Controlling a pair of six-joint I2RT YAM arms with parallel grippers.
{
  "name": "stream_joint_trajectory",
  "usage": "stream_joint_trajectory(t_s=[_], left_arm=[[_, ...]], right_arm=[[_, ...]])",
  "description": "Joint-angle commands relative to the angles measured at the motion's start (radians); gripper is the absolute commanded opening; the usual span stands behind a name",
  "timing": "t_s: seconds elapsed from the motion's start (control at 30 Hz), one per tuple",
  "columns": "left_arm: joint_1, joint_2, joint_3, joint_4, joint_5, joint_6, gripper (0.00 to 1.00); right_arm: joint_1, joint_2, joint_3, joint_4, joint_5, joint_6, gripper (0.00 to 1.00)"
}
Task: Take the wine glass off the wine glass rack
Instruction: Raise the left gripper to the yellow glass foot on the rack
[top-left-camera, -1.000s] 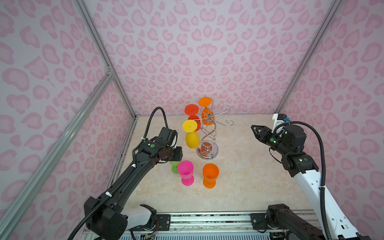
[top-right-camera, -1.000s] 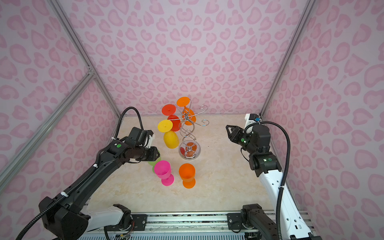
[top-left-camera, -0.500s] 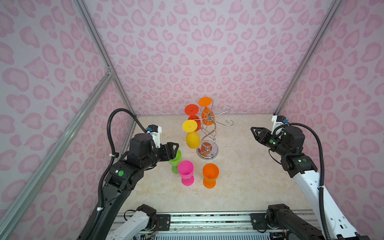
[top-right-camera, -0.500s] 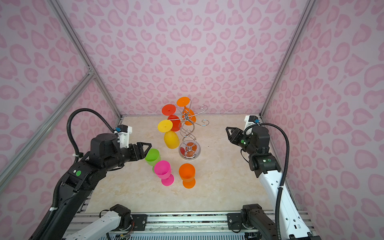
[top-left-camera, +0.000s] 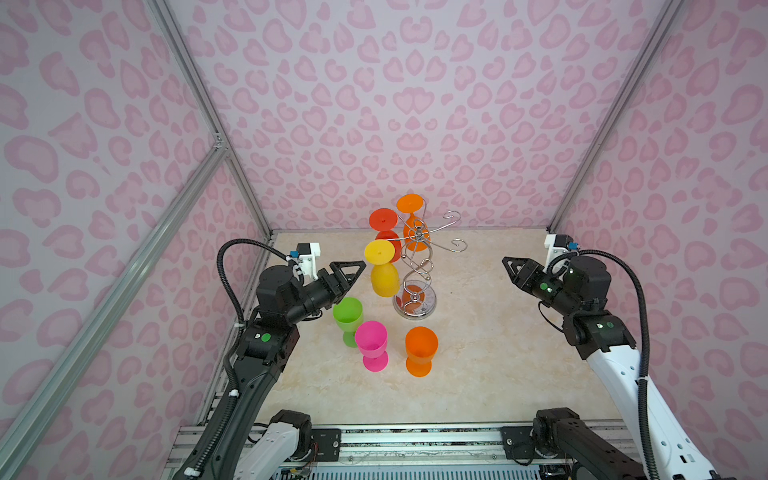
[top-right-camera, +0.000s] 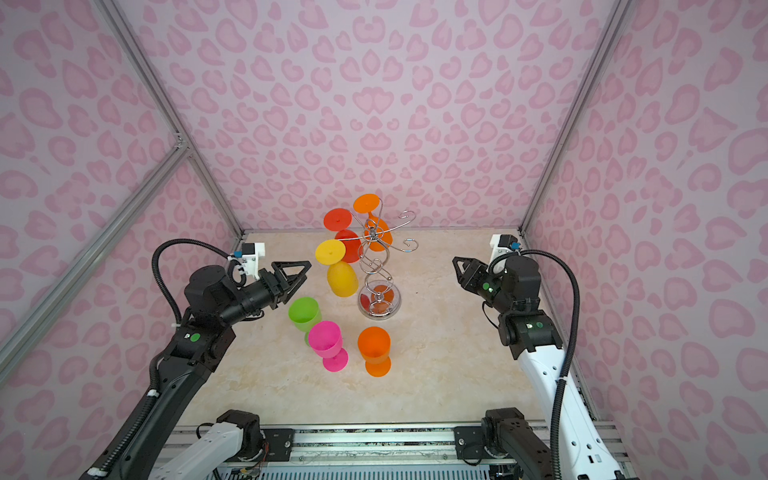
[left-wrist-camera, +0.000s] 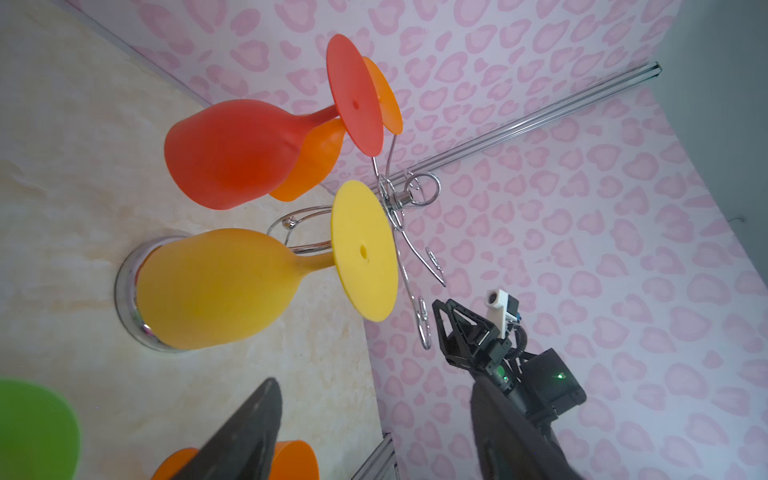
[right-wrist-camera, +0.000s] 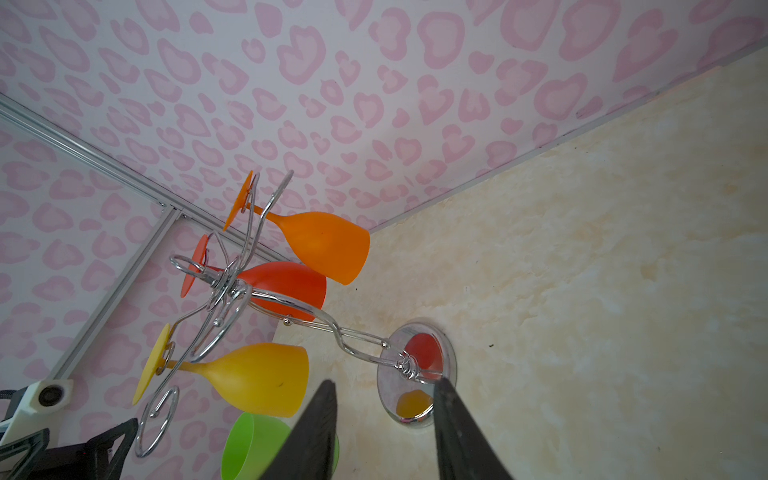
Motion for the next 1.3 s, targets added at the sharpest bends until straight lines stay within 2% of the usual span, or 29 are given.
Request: stream_joint_trajectory(t_s=[0.0, 0.4, 0.67, 0.77, 0.83, 1.17, 1.27], left_arm=[[0.002, 0.032, -0.01, 0.225, 0.07, -0.107, 0.72], [0.003, 0.122, 0.001, 0.25, 0.066, -0.096, 0.6], [0.002, 0.174, 0.007, 0.289, 0.08, -0.093, 0.48], [0.002, 0.188, 0.009, 0.305, 0.088, -0.095, 0.32], [0.003, 0.196, 0.011, 0.307, 0.088, -0.096, 0.28], [0.002, 0.213, 0.019, 0.304, 0.099, -0.09, 0.25], [0.002, 0.212, 0.018, 0.299, 0.101, -0.085, 0.19]], right_arm=[[-0.007, -0.005, -0.009, 0.027, -0.015, 0.0, 0.39], [-0.015, -0.003, -0.01, 0.033, -0.024, 0.003, 0.39], [-0.014, -0.001, -0.011, 0.038, -0.023, 0.006, 0.39], [-0.015, -0.003, -0.01, 0.035, -0.022, 0.005, 0.4], [-0.016, -0.005, -0.01, 0.032, -0.018, 0.003, 0.4], [-0.016, -0.003, -0.011, 0.03, -0.017, 0.004, 0.4], [-0.016, -0.005, -0.011, 0.03, -0.018, 0.004, 0.4]])
